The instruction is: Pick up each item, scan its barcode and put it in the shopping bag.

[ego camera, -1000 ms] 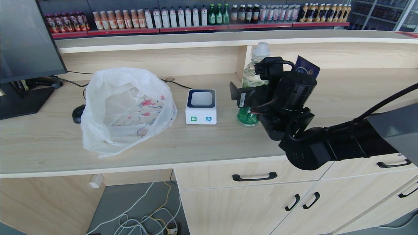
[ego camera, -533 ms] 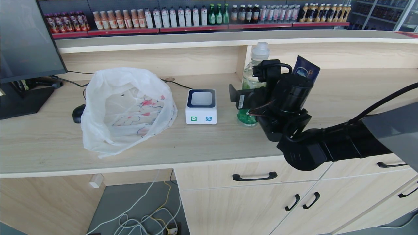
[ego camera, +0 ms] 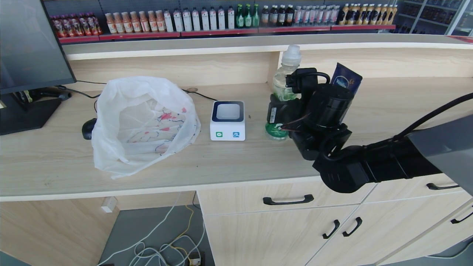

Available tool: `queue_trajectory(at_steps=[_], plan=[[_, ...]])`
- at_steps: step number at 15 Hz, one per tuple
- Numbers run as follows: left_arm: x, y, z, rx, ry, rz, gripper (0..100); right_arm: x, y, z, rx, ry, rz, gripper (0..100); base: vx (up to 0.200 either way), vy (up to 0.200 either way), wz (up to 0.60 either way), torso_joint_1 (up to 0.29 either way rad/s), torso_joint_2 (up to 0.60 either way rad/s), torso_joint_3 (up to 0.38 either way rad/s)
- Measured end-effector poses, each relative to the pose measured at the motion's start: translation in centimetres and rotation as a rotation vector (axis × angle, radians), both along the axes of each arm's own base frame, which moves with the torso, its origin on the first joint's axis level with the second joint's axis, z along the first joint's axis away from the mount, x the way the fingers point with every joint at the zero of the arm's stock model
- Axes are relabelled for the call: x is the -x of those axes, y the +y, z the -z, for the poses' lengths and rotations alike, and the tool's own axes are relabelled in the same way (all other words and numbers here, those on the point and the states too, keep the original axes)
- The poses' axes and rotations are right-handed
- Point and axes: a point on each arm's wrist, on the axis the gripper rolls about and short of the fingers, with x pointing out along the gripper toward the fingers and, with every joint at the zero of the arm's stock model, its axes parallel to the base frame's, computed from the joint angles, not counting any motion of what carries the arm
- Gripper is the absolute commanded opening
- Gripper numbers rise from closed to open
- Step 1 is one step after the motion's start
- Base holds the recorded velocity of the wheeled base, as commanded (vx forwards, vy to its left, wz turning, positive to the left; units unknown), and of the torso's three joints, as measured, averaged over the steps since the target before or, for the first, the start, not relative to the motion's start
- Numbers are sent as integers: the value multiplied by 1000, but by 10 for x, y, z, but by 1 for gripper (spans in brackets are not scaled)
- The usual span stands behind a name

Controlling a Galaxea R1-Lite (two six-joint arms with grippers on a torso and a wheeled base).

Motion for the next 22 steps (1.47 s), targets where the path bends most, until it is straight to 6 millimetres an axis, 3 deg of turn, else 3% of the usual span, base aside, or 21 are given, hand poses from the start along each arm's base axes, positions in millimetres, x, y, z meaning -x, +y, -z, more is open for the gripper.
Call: queue_trajectory(at_steps=[12, 22], plan=[[0, 0, 0, 0, 0, 0, 100, 11, -7, -20, -24, -36, 0, 0, 0, 0, 0, 0, 0, 0], [0, 0, 0, 0, 0, 0, 100, 51, -17, -45, -46, -62, -45, 0, 0, 0, 0, 0, 0, 0]])
